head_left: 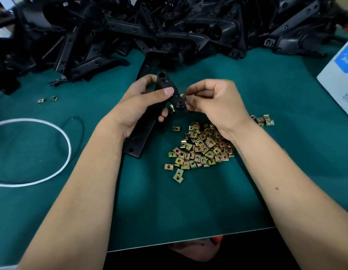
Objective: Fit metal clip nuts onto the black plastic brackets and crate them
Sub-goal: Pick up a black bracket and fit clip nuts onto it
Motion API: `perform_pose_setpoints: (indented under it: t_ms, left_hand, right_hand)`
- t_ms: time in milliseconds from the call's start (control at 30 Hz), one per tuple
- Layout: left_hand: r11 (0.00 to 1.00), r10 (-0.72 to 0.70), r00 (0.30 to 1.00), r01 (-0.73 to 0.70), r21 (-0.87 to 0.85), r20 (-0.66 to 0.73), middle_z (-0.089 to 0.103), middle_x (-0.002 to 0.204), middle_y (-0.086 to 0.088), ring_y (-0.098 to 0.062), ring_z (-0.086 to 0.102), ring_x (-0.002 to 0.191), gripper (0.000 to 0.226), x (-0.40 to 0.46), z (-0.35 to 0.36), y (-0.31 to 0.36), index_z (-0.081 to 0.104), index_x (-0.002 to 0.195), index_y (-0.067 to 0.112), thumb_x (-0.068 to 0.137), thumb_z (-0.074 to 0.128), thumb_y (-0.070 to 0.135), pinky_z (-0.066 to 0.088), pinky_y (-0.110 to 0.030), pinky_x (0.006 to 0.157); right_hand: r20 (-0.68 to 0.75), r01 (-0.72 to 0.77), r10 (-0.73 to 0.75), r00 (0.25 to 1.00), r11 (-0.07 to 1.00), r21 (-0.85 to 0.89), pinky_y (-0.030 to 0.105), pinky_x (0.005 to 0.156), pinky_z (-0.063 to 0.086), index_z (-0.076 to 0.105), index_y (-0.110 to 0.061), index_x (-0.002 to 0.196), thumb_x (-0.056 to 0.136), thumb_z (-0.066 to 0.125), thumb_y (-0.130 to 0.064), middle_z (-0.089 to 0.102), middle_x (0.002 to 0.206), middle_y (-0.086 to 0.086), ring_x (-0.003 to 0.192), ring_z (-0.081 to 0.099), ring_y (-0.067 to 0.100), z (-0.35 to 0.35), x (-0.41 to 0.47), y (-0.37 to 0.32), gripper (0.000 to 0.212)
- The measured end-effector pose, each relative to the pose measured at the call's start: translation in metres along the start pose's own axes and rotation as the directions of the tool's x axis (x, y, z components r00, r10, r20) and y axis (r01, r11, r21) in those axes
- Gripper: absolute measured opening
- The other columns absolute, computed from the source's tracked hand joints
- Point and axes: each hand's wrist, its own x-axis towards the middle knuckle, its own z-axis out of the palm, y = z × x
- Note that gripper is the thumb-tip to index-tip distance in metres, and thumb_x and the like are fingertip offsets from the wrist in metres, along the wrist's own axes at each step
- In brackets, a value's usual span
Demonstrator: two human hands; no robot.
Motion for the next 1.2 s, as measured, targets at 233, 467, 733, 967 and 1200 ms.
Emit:
perform_pose_setpoints:
  t_ms: [233,467,733,967,1200]
  left_hand:
    - [0.999,0.023,0.996,-0.026,0.038,0.083,0.065,0.083,-0.008,-0.02,0.054,0.06,0.047,-0.002,-0.003,0.001,0.05,0.123,0.009,0.085,0.076,0.011,0.047,-0.028,0.051]
    - [1.0,0.011,1.0,-0.012,0.02,0.029,0.065,0.082,-0.005,-0.02,0.052,0.061,0.051,-0.003,-0.006,0.002,0.05,0.125,0.007,0.082,0.077,0.011,0.045,-0.028,0.05]
    - [0.979,0.134,0.991,-0.136,0.15,0.024,0.059,0.128,-0.034,-0.028,0.061,0.106,0.077,-0.002,0.0,-0.001,0.051,0.134,0.013,0.068,0.086,-0.003,0.052,-0.037,0.102]
    - [0.975,0.169,0.977,-0.146,0.166,-0.133,0.071,0.094,-0.006,-0.016,0.068,0.082,0.047,0.002,0.003,-0.005,0.059,0.113,0.004,0.075,0.086,-0.003,0.057,-0.027,0.067]
    - [0.99,0.108,0.989,-0.097,0.104,-0.105,0.074,0.089,-0.01,-0.018,0.071,0.069,0.038,0.001,0.008,-0.001,0.058,0.108,0.003,0.08,0.078,-0.011,0.057,-0.023,0.062]
  right_hand:
    - [0.016,0.043,-0.043,0.999,0.999,0.016,0.024,0.074,0.061,0.074,-0.004,0.099,0.088,0.065,0.019,0.078,0.088,0.012,0.08,0.079,0.022,0.003,0.0,0.0,0.027]
    - [0.005,0.139,-0.139,0.99,0.99,-0.012,0.03,0.071,0.063,0.073,0.002,0.103,0.091,0.071,0.007,0.078,0.085,0.013,0.078,0.078,0.026,0.002,-0.001,-0.001,0.013]
    - [0.022,0.174,-0.172,0.985,0.975,-0.138,0.035,0.064,0.064,0.076,-0.008,0.093,0.089,0.079,-0.006,0.078,0.079,0.009,0.066,0.076,0.028,0.004,-0.002,0.001,0.005]
    - [0.108,0.142,-0.134,0.985,0.987,-0.078,0.03,0.063,0.062,0.076,-0.007,0.092,0.091,0.077,-0.009,0.078,0.079,0.011,0.069,0.077,0.029,0.008,-0.004,0.0,0.002]
    - [0.117,0.146,-0.121,0.986,0.961,-0.234,0.033,0.054,0.06,0.072,-0.006,0.091,0.099,0.065,-0.005,0.074,0.072,0.011,0.059,0.074,0.027,0.006,-0.004,0.0,0.011]
